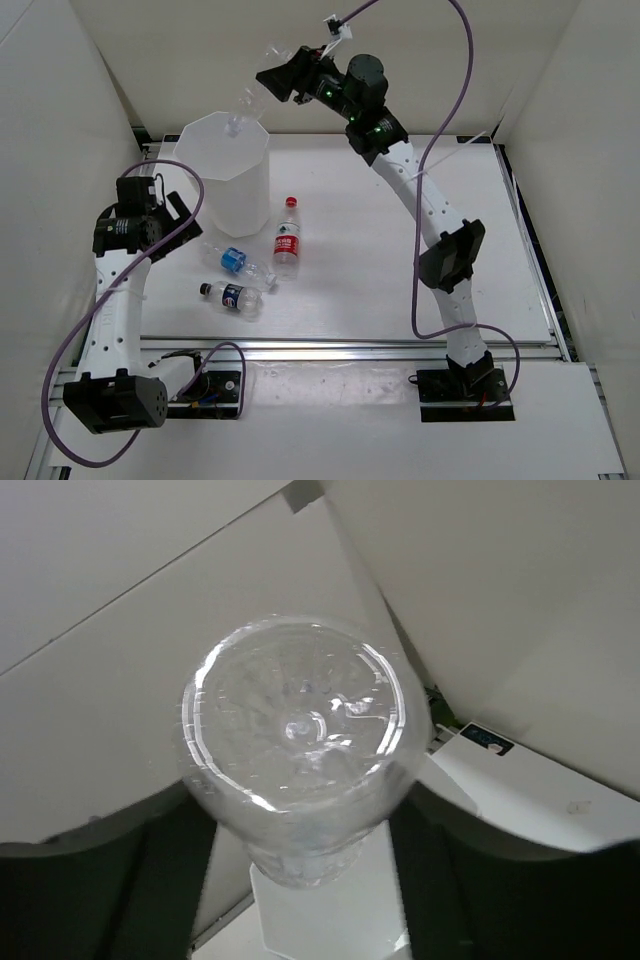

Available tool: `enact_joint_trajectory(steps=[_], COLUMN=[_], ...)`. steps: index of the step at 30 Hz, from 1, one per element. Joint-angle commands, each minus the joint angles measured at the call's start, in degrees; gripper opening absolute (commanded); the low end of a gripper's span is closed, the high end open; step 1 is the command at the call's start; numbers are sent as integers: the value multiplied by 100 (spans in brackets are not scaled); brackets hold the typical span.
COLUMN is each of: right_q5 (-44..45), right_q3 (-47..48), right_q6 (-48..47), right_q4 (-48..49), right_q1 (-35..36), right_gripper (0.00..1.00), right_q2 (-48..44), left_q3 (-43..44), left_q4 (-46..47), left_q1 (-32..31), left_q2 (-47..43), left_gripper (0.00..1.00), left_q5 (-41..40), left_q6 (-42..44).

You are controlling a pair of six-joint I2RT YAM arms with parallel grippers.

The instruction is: Put the plastic bottles in the bin

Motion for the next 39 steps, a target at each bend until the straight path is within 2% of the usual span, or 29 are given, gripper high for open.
enact_joint_trajectory(steps=[1, 2, 6, 8, 9, 11, 12, 14, 15, 16, 18, 19, 20, 21, 22, 26, 29, 30, 32, 35, 39], right_q5=[-419, -690, -422, -18, 201, 588, 642, 643, 573, 50, -646, -980, -1331, -1752, -1922, -2258, -2258, -2588, -2942, -3110, -3216], right_q3=[-118, -118, 523, 253, -10, -677, -863, -769, -768, -1012, -1626, -2465, -2769, -2946, -2948, -2517, -3166, -3237, -2740, -1739, -2058], right_q6=[-335, -264, -264, 130, 724, 1263, 1387, 1065, 1064, 1064, 1676, 1931, 2212, 2215, 2215, 2022, 2022, 2100, 1979, 1583, 1179], right_q4=[677, 748, 354, 300, 370, 310, 135, -830, -1173, -1446, -1791, -1722, -1460, -1370, -1370, -1957, -1669, -1477, -1614, -2370, -2556], right_q1=[81, 81, -23, -479, -681, -1297, -1446, -1597, -1597, -1728, -1816, -1817, -1817, -1695, -1633, -1509, -1457, -1405, -1404, -1281, -1088], right_gripper=[73, 100, 100, 100, 100, 100, 100, 98, 98, 98, 94, 92, 100, 100, 100, 100, 100, 100, 100, 100, 100], right_q2=[-334, -256, -525, -842, -1244, -1624, -1704, -1479, -1381, -1301, -1082, -1020, -811, -661, -250, 421, 492, 588, 1184, 1889, 1978], left_q3=[-110, -110, 13, 65, 65, 65, 65, 65, -109, -258, -661, -768, -848, -988, -1050, -1331, -1481, -1481, -1630, -1780, -1842], left_q4=[84, 137, 137, 137, 137, 137, 68, -3, 57, 162, 330, 391, 392, 392, 392, 541, 541, 541, 541, 489, 331], left_q1=[57, 57, 57, 57, 109, 162, 162, 162, 162, 162, 162, 162, 162, 162, 162, 162, 214, 215, 215, 215, 215], left_q2=[-46, -46, 24, -29, -81, -134, -134, -134, -187, -292, -415, -468, -555, -608, -661, -925, -987, -1048, -1048, -1101, -1154], left_gripper=[100, 100, 100, 100, 100, 100, 100, 100, 100, 100, 100, 100, 100, 100, 100, 100, 100, 100, 100, 100, 100], left_q5=[191, 192, 139, 69, -1, -1, -53, -115, -115, -37, 34, 34, -27, -115, -115, -115, -115, -28, 130, 192, 192], left_q6=[86, 174, 174, 174, -8, -176, -264, -642, -730, -870, -1003, -1142, -1196, -1197, -1258, -1206, -1205, -1205, -1153, -1153, -1100])
